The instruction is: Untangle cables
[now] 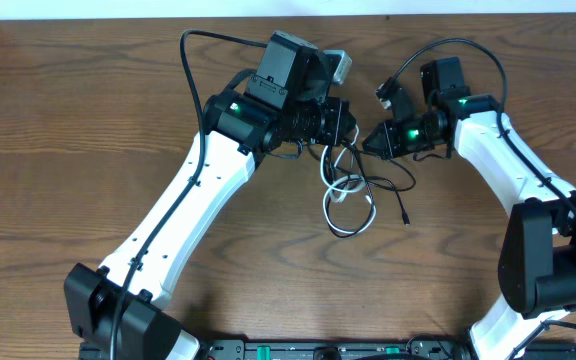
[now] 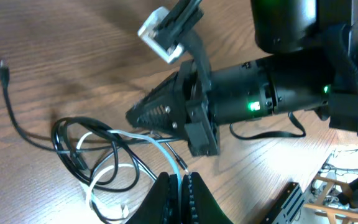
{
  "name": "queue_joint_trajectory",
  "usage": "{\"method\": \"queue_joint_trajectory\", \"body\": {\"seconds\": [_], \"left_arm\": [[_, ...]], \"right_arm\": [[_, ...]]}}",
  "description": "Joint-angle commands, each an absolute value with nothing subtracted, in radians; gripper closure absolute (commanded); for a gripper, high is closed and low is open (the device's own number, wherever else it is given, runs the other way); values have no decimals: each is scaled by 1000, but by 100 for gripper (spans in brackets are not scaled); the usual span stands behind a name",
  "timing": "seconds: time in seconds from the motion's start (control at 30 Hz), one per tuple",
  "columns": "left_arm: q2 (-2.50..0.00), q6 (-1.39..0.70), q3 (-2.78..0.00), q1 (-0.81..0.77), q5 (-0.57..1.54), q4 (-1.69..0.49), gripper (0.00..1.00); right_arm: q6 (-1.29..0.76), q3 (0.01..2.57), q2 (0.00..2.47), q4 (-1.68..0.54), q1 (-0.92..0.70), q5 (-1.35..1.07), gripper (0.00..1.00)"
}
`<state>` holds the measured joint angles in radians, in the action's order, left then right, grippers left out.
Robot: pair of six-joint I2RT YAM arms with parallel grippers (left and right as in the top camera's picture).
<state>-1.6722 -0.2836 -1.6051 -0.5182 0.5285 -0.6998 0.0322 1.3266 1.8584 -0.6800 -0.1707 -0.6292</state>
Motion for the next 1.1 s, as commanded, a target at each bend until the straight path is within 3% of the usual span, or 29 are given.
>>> {"method": "queue_joint_trajectory", "body": {"seconds": [0.0, 0.3, 0.33, 0.43, 0.47, 0.6, 0.97, 1.07], "left_arm": [[-1663, -266, -1612, -503, 527, -712, 93], [-1662, -279, -1613, -418, 525, -739, 93], [-1660, -278, -1613, -410, 541, -732, 93], [-1655, -276, -1613, -395, 590, -706, 92], [-1654, -268, -1613, -393, 603, -699, 92], [-1642, -255, -1613, -393, 607, -686, 93], [-1553, -255, -1613, -393, 610, -618, 92], [-1526, -255, -1613, -388, 610, -616, 93]], "right_arm": [[-34, 1327, 1832, -670, -143, -590, 99], [-56, 1327, 1699, -688, -125, -617, 98], [-54, 1327, 1698, -693, -130, -629, 94], [9, 1327, 1704, -713, -152, -662, 55], [39, 1327, 1707, -720, -159, -669, 48], [74, 1327, 1714, -728, -176, -669, 39], [159, 1326, 1809, -727, -243, -709, 41], [158, 1326, 1847, -709, -264, -677, 48]]}}
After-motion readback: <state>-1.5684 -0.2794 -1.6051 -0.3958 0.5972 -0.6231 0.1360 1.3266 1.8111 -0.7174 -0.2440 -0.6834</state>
